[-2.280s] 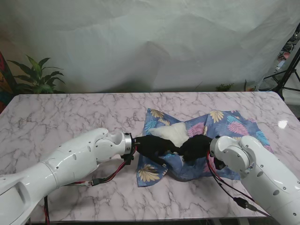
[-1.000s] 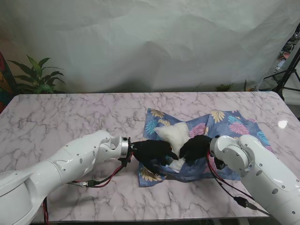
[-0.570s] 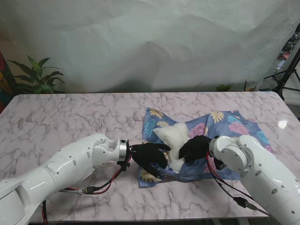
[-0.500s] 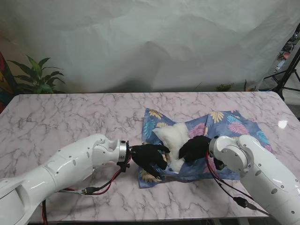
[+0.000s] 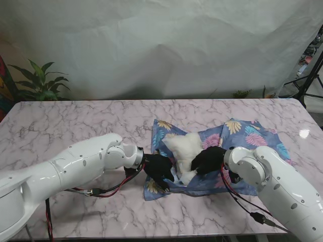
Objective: Put a pillowcase on a pillow
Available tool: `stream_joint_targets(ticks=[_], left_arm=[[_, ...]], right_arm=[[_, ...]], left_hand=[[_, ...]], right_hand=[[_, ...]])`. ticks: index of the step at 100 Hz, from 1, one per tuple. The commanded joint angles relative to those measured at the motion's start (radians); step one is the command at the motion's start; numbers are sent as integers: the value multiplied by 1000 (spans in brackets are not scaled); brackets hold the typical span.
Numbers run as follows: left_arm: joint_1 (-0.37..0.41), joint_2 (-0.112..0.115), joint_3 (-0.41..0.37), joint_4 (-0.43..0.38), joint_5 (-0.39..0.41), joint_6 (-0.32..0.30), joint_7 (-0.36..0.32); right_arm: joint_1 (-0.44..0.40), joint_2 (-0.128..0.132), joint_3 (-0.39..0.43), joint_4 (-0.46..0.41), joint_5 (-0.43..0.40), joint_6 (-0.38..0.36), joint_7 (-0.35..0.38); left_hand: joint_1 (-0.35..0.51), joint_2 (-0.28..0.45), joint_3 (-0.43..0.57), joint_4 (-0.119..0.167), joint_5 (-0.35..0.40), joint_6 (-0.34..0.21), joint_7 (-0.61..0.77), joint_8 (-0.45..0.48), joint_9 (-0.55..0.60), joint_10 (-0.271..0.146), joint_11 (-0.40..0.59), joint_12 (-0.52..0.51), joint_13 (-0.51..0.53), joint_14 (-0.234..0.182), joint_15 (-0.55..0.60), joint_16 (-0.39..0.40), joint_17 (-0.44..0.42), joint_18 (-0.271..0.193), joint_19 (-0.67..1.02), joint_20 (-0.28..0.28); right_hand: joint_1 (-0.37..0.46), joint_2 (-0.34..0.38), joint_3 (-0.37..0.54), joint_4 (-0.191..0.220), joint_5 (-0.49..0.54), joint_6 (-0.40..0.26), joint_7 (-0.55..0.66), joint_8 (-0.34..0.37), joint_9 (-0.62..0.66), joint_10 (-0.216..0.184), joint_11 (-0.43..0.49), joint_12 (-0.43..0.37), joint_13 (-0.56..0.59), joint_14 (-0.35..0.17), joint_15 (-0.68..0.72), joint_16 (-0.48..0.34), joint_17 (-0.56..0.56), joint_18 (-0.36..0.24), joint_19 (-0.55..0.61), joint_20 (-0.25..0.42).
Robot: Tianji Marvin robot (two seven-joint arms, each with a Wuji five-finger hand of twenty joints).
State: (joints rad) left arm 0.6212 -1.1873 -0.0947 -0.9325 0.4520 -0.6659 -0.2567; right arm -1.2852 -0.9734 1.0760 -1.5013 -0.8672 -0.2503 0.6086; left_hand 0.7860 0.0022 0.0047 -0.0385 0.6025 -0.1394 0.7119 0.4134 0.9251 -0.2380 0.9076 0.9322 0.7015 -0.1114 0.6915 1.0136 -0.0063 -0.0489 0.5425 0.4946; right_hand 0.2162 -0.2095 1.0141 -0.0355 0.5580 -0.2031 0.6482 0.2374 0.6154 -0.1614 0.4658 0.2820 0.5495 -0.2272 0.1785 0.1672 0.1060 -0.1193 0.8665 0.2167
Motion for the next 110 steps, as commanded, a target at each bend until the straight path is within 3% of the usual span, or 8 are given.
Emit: stream_joint_targets(ticks=[1, 21, 53, 63, 76, 86, 99, 110], left_arm=[[5, 32, -6, -7, 62, 33, -15], [34, 65, -50, -102, 199, 165, 21], [-34, 67, 54, -163, 256, 315, -43], [-53, 69, 73, -162, 270, 321, -49], [-53, 65, 60, -127, 292, 306, -11], [-22, 56, 11, -75, 344, 284, 101], [15, 44, -54, -7, 357, 249, 212], [57, 68, -127, -48, 391, 247, 232]], right_arm=[[-18, 12, -11, 42, -11, 3, 11], [-13, 12, -18, 48, -8, -1, 6], [-14, 12, -20, 50, -8, -7, 7], [-13, 13, -22, 52, -6, -7, 9], [-7, 13, -31, 61, -2, -7, 7], [1, 12, -42, 70, 3, -5, 2], [9, 12, -53, 79, 8, -5, -2], [13, 12, -58, 82, 12, -5, -2]], left_hand=[[-38, 41, -23, 24, -9, 70, -171, -64, -89, -13, 162, 125, -68, 49, -19, 45, -27, 74, -75, 37], [-28, 14, -22, 25, -33, 70, -228, -68, -446, 99, 65, 148, -227, 76, -19, 125, 13, 165, -118, 65], [-33, 20, -26, 21, -38, 95, -222, -30, -773, 209, 0, 106, -408, 38, 26, 176, 2, 152, -65, 99], [-27, 12, -27, 19, 2, 70, -114, 25, -763, 234, -227, 39, -476, 47, 22, 153, -17, 131, -75, 90], [19, -57, -19, 11, 47, -13, 208, 137, -761, 235, -429, -12, -527, 85, -72, 37, -45, 115, -115, 68], [13, -95, -6, 19, 70, -40, 496, 305, -744, 216, -417, -103, -537, 110, -221, -203, -43, 114, -140, 36], [-4, -102, 22, 31, 79, -19, 579, 440, -729, 213, -423, -237, -530, 157, -331, -365, -41, 107, -141, 6], [-26, -115, 55, 37, 74, -22, 586, 471, -722, 216, -454, -334, -539, 165, -382, -423, -40, 98, -178, -36]], right_hand=[[38, 14, 17, -5, -1, 16, 35, -3, 13, 43, 26, 7, 43, 62, 16, 11, 16, 97, -11, -5], [35, 14, 17, -5, -4, 14, 36, -3, 12, 46, 26, 7, 42, 63, 16, 11, 16, 98, -12, -5], [36, 12, 20, -3, -6, 10, 36, -1, 14, 42, 26, 7, 44, 62, 16, 11, 17, 99, -11, -5], [36, 11, 20, -3, -6, 10, 36, -1, 13, 43, 25, 6, 44, 62, 17, 11, 18, 99, -11, -4], [36, 11, 19, -3, -7, 8, 35, 0, 13, 43, 25, 6, 45, 62, 17, 11, 18, 99, -11, -4], [36, 12, 18, -3, -8, 7, 35, 1, 14, 42, 25, 7, 45, 63, 17, 11, 19, 98, -10, -4], [36, 12, 17, -4, -9, 7, 35, 1, 13, 43, 25, 7, 46, 62, 17, 11, 19, 98, -11, -4], [36, 12, 18, -4, -9, 8, 35, 1, 12, 43, 26, 7, 44, 62, 16, 11, 19, 98, -10, -4]])
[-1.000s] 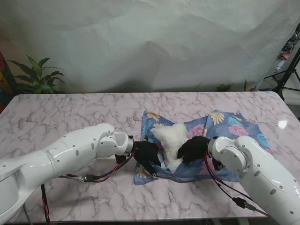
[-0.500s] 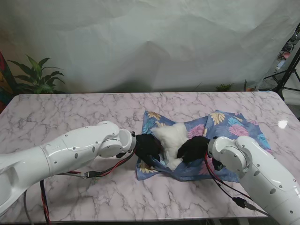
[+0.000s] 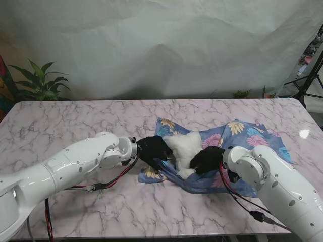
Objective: Put a pillowcase on a pillow
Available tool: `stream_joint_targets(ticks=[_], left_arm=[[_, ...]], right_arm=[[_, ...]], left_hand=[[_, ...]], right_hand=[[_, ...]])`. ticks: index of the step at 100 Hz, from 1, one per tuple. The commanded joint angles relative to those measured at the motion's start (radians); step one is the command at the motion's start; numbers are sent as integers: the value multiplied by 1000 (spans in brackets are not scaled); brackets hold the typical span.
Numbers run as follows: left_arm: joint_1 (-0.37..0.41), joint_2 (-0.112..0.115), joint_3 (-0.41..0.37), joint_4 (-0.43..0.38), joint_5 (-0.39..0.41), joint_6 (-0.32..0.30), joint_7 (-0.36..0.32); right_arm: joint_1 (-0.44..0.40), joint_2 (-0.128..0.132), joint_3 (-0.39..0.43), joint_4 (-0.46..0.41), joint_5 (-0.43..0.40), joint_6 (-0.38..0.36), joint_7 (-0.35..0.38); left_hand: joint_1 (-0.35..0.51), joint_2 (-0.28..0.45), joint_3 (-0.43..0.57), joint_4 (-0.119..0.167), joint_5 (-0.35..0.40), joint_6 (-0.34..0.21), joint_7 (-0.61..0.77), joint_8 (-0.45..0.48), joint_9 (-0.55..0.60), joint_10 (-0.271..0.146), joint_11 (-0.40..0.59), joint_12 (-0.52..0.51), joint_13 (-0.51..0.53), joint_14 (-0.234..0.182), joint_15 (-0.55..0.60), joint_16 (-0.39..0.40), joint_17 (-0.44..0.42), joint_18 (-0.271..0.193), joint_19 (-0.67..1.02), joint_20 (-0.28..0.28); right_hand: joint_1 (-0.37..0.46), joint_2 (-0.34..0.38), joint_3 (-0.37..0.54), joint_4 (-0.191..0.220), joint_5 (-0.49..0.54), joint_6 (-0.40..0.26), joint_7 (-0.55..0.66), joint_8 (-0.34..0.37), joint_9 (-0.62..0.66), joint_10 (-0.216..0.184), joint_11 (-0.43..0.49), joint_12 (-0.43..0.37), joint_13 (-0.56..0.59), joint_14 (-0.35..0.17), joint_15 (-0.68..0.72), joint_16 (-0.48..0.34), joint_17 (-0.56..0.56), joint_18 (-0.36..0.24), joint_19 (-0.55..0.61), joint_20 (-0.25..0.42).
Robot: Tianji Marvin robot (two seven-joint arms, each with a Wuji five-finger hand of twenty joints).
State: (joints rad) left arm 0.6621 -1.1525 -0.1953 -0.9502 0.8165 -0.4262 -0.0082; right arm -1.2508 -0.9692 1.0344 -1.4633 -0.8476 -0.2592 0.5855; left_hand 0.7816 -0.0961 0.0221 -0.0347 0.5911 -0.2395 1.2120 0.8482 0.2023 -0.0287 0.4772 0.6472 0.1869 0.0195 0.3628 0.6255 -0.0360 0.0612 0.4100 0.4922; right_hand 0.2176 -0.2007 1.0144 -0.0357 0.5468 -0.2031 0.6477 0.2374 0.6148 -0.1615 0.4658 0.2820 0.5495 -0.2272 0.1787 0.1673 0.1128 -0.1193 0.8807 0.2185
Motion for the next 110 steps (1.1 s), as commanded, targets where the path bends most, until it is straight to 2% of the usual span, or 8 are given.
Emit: stream_joint_targets(ticks=[1, 28, 38, 57, 69, 80, 94, 110], left_arm=[[19, 35, -31, -33, 30, 7, -14], [70, 59, -149, -73, 46, -16, -18], [90, 60, -207, -66, 25, -72, -15], [94, 12, -258, 65, -195, -235, -30], [93, -3, -262, 109, -354, -268, -131], [91, -14, -260, 147, -453, -291, -185], [94, -29, -264, 196, -490, -338, -174], [115, -5, -276, 157, -630, -310, -315]], right_arm=[[-21, 8, -17, 44, -8, 4, 21], [-8, 9, -35, 57, 2, -1, 24], [-3, 9, -40, 61, 4, -2, 23], [4, 9, -49, 68, 9, -5, 21], [8, 9, -53, 72, 11, -8, 18], [11, 9, -56, 74, 12, -10, 18], [13, 9, -59, 77, 13, -11, 16], [17, 10, -66, 80, 16, -10, 17]], left_hand=[[-23, -17, 39, 33, 85, 76, 86, 37, 1, 6, -25, -52, -24, 33, -54, -36, -10, -12, -48, -35], [-65, -4, 13, 18, 99, 75, 112, 220, 4, -12, -6, -71, -31, 21, -63, -47, -10, -31, -106, -55], [-40, -19, 18, 22, 133, 96, 133, 270, 60, -10, -13, -115, 24, 48, -66, -58, 9, -39, -70, -37], [-91, -156, 387, 19, 174, 298, 160, 285, 357, 13, -58, -250, 254, 110, -76, -170, 92, -17, 159, -94], [-65, -205, 479, 19, 177, 418, 163, 270, 476, 59, -71, -275, 352, 155, -70, -202, 142, 31, 227, -118], [-11, -257, 513, 10, 172, 518, 166, 226, 604, 51, -44, -279, 467, 135, -27, -199, 202, 34, 289, -118], [172, -376, 432, 15, 156, 639, 194, 177, 855, -38, -111, 134, 602, 30, 130, -51, 275, -36, 394, -96], [286, -327, 328, 14, -7, 666, 148, 305, 851, 48, -65, 209, 662, 153, 214, 79, 309, 67, 428, -84]], right_hand=[[35, 3, 17, -3, 3, 7, 36, 1, 13, 43, 26, 7, 45, 62, 16, 11, 12, 98, -25, -6], [36, 4, 16, -4, 1, 6, 36, 1, 13, 40, 26, 7, 44, 62, 16, 11, 11, 100, -24, -6], [37, 2, 17, -4, 1, 5, 36, 1, 13, 40, 26, 7, 44, 61, 16, 11, 12, 99, -24, -6], [37, 1, 20, -4, 1, 7, 37, 1, 12, 41, 26, 7, 44, 62, 16, 11, 11, 98, -24, -6], [37, -1, 23, -3, 1, 4, 37, 2, 13, 40, 27, 7, 44, 61, 16, 11, 12, 98, -24, -6], [40, -5, 27, -3, 1, 4, 38, 2, 12, 40, 27, 7, 44, 60, 16, 10, 11, 96, -25, -6], [41, -9, 31, -6, 1, 1, 39, 2, 15, 38, 28, 8, 46, 60, 17, 11, 12, 94, -25, -6], [43, -12, 32, -10, 2, -2, 41, -1, 15, 38, 29, 8, 46, 59, 16, 11, 12, 92, -25, -6]])
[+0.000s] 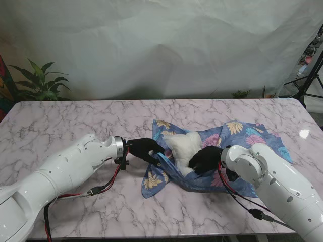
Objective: Put a pillowcase on a pillow
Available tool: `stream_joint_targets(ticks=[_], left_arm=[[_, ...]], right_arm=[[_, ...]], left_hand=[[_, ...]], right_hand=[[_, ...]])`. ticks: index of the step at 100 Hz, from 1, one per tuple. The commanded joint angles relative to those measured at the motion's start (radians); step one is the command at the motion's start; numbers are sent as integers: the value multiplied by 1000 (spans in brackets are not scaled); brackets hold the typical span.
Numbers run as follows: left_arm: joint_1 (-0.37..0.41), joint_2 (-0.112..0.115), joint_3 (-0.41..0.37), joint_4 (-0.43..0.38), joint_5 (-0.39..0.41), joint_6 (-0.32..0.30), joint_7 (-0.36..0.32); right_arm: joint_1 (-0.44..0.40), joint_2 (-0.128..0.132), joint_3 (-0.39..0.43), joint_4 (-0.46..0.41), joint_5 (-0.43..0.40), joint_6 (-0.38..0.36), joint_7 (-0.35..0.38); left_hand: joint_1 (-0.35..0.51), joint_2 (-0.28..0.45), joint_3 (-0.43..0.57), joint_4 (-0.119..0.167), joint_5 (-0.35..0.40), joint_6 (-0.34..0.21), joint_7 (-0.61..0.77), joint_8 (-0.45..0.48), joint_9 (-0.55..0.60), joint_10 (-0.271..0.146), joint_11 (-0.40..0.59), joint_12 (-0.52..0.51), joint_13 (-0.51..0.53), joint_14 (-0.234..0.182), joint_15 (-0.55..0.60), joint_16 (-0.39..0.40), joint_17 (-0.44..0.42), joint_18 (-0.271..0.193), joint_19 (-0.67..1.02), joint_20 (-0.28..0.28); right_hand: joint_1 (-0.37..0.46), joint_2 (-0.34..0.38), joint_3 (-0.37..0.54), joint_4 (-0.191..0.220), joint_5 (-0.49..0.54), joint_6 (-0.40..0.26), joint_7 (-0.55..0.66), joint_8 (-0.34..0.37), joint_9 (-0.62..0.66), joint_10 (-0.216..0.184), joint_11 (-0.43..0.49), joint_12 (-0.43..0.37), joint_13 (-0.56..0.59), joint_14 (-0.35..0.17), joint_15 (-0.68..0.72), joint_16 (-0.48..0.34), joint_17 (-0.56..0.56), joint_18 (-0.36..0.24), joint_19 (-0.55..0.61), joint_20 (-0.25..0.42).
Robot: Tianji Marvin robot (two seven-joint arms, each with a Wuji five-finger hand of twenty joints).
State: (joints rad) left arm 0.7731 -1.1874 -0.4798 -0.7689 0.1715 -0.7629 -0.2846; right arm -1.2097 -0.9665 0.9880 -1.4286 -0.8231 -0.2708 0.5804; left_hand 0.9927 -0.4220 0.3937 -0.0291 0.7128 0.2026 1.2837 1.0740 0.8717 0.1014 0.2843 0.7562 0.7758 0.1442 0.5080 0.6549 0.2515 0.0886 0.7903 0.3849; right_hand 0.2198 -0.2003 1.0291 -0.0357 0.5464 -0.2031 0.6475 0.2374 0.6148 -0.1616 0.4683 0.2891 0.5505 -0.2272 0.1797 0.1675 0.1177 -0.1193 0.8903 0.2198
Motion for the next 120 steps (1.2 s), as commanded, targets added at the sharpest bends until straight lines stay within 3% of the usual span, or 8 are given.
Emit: stream_joint_targets(ticks=[1, 17, 23, 39, 58, 85, 108, 120], left_arm=[[5, 32, 10, -28, 10, 28, -45], [4, 54, 30, -58, -30, 46, -113], [-3, 64, 48, -71, -24, 48, -128], [-18, 71, 88, -67, 25, 18, -102], [-40, 71, 136, -55, 80, -14, -66], [-48, 87, 139, -130, 293, 110, 2], [-94, 118, 209, -219, 380, 257, -67], [-98, 125, 212, -229, 504, 285, -2]], right_arm=[[-23, 7, -20, 45, -8, 1, 22], [-23, 7, -20, 45, -8, 2, 24], [-24, 7, -20, 43, -9, 2, 27], [-24, 8, -20, 41, -8, 3, 32], [-21, 9, -24, 44, -8, -2, 30], [-22, 9, -23, 43, -8, -4, 31], [-28, 9, -15, 39, -13, -8, 32], [-30, 9, -13, 39, -15, -8, 30]], left_hand=[[78, 1, -49, 8, -140, 223, 73, 85, 181, -78, 128, 101, 87, 30, 77, 54, 27, 42, 51, 25], [114, 44, -131, 13, -321, 149, -10, 150, 157, -55, 191, 47, 177, 6, 205, 159, 59, 32, 95, 37], [106, 73, -139, -8, -452, -41, -190, -185, 169, -88, 244, -7, 205, -9, 244, 188, 56, -4, 121, 48], [20, 116, -30, 1, -341, -145, -671, -679, 82, -34, 561, 18, 149, -60, 460, 405, 11, -53, 139, 96], [-154, 59, 217, 26, -166, -97, -665, -703, 205, -82, 875, 142, 283, -136, 785, 505, -12, -76, 216, 200], [-94, 161, -128, -23, 56, -205, -451, -752, 401, -264, 997, 210, 393, -161, 868, 443, -86, -114, 236, 299], [-270, 491, -418, 3, 146, -331, -469, -628, -66, -225, 717, 326, -98, -188, 506, 564, -246, -67, -49, 270], [-319, 487, -418, 4, 134, -331, -290, -516, -464, -143, 336, 56, -417, -162, 95, 334, -264, -33, -213, 256]], right_hand=[[41, -12, 18, -11, 2, -2, 41, -1, 15, 38, 27, 1, 45, 60, 15, 10, 7, 92, -35, -7], [44, -16, 21, -14, 2, -6, 44, -5, 14, 38, 26, 1, 45, 59, 15, 10, 8, 90, -34, -7], [45, -17, 23, -15, 1, -5, 45, -7, 15, 39, 27, 1, 46, 60, 15, 10, 8, 89, -34, -6], [48, -19, 28, -17, 1, -5, 48, -12, 13, 38, 26, 1, 46, 58, 15, 10, 8, 89, -34, -6], [49, -22, 33, -18, 0, -8, 51, -15, 14, 36, 26, 1, 46, 59, 15, 10, 9, 90, -33, -6], [50, -21, 35, -17, -4, -10, 52, -17, 13, 38, 27, 1, 46, 59, 15, 10, 10, 89, -33, -5], [48, -20, 36, -15, -7, -12, 53, -16, 13, 39, 27, 1, 45, 59, 15, 10, 10, 91, -33, -5], [48, -19, 36, -13, -9, -12, 52, -15, 13, 38, 27, 1, 45, 60, 15, 10, 10, 91, -33, -5]])
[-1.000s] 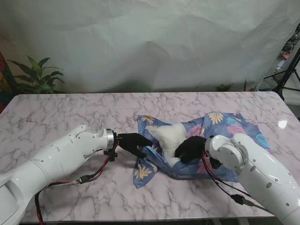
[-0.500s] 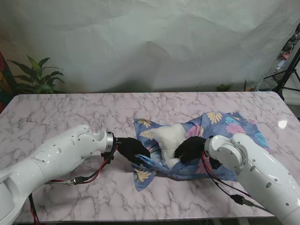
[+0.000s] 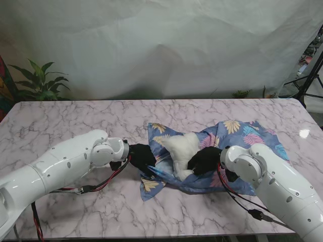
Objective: Put a pillowcase on a pillow
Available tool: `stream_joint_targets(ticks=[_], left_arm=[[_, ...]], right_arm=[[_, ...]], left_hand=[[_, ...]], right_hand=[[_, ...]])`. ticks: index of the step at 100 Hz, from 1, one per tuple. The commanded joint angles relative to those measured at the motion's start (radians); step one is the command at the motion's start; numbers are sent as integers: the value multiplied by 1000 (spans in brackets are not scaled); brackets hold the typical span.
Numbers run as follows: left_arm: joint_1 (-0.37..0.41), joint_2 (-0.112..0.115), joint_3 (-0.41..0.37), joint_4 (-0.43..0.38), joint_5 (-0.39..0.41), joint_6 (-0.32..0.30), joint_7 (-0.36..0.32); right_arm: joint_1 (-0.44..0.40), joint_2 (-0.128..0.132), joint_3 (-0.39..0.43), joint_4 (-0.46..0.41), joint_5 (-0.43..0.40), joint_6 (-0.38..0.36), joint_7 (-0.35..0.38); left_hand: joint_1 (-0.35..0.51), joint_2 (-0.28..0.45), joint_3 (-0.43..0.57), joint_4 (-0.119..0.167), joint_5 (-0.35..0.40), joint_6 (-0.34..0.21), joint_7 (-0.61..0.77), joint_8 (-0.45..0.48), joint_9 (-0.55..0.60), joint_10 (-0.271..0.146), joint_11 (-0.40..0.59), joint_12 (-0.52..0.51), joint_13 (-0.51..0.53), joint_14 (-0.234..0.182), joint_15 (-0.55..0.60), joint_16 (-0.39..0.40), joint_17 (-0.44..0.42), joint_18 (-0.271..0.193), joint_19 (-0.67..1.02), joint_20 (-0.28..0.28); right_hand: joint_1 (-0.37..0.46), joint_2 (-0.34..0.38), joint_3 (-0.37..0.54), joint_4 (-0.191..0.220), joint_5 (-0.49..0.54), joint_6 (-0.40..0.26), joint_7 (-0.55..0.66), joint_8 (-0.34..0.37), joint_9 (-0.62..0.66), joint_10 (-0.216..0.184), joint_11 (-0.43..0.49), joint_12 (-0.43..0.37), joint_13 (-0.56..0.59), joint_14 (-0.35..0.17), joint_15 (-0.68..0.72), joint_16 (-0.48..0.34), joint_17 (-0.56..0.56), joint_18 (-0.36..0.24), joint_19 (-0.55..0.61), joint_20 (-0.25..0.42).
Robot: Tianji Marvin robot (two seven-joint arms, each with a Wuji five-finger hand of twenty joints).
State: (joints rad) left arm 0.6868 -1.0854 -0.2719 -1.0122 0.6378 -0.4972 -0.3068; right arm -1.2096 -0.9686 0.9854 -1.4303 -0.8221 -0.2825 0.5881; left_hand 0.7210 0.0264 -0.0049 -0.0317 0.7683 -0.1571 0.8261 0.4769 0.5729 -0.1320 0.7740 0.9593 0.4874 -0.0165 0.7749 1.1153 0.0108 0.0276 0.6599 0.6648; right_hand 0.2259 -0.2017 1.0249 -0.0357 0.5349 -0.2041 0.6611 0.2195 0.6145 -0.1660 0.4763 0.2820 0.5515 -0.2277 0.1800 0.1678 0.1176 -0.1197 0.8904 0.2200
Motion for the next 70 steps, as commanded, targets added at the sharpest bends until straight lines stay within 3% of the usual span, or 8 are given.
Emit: stream_joint_targets(ticks=[1, 12, 31, 40, 44, 51, 57, 70], left_arm=[[-13, 24, 6, 11, 45, 24, 22], [-25, 30, 20, -3, 93, 67, 30], [17, 38, -61, -23, 173, 107, 78], [37, 15, -103, 25, 132, 87, 124], [45, 2, -121, 51, 83, 71, 133], [47, -19, -128, 100, 31, 31, 160], [42, -31, -123, 129, -6, -9, 164], [23, -32, -93, 144, -113, -60, 71]], right_arm=[[-30, 11, -10, 40, -16, 4, 22], [-29, 11, -13, 44, -13, 2, 18], [-23, 11, -24, 56, -7, -2, 12], [-20, 11, -31, 62, -4, -3, 10], [-20, 11, -31, 63, -4, -4, 9], [-19, 10, -32, 64, -3, -3, 7], [-18, 10, -33, 65, -4, -3, 6], [-14, 9, -36, 68, -4, -2, 2]], left_hand=[[-51, 38, -20, 6, 67, 29, 191, 98, -187, 90, -183, -174, -145, -1, -204, -156, -26, 30, -94, -27], [-36, 7, -17, 9, 29, 35, 349, 230, -265, 76, -364, -408, -204, 15, -427, -438, -40, 40, -223, -94], [39, -128, 29, 32, 14, 38, 520, 408, -112, 111, -423, -556, -77, 78, -487, -564, 25, 44, -193, -128], [-26, -280, 372, 97, 9, 238, 548, 554, 145, 104, -394, -588, 110, 120, -452, -599, 106, 8, -52, -177], [1, -346, 476, 82, -28, 338, 552, 590, 267, 88, -359, -580, 218, 110, -399, -579, 142, -9, 29, -185], [134, -462, 480, 31, -78, 429, 552, 664, 485, 47, -438, -312, 370, 74, -265, -471, 185, -21, 154, -219], [172, -465, 442, 22, -121, 433, 543, 745, 523, 33, -445, -182, 413, 38, -172, -365, 179, -15, 180, -222], [225, -412, 358, 13, -314, 380, 458, 875, 497, 38, -422, -146, 441, 30, -73, -200, 135, -12, 153, -199]], right_hand=[[42, -18, 40, -13, 3, -11, 38, 3, 13, 42, 19, 8, 44, 60, 15, 10, 10, 91, -33, -5], [42, -19, 41, -13, 3, -14, 38, 5, 13, 43, 19, 8, 43, 59, 14, 10, 10, 92, -33, -5], [44, -20, 42, -14, 2, -16, 38, 5, 13, 40, 19, 8, 45, 59, 15, 10, 11, 91, -33, -5], [45, -20, 42, -15, 3, -16, 39, 5, 13, 40, 19, 8, 45, 58, 14, 10, 11, 90, -33, -5], [45, -20, 43, -15, 2, -16, 39, 5, 13, 41, 19, 9, 46, 59, 15, 10, 12, 90, -33, -5], [46, -22, 43, -16, 3, -18, 39, 4, 13, 39, 20, 9, 46, 59, 15, 10, 11, 90, -33, -5], [47, -22, 44, -17, 4, -16, 40, 4, 13, 41, 20, 9, 46, 60, 15, 10, 13, 90, -32, -5], [48, -26, 47, -18, 4, -16, 41, 3, 14, 40, 20, 9, 45, 60, 15, 10, 12, 90, -32, -5]])
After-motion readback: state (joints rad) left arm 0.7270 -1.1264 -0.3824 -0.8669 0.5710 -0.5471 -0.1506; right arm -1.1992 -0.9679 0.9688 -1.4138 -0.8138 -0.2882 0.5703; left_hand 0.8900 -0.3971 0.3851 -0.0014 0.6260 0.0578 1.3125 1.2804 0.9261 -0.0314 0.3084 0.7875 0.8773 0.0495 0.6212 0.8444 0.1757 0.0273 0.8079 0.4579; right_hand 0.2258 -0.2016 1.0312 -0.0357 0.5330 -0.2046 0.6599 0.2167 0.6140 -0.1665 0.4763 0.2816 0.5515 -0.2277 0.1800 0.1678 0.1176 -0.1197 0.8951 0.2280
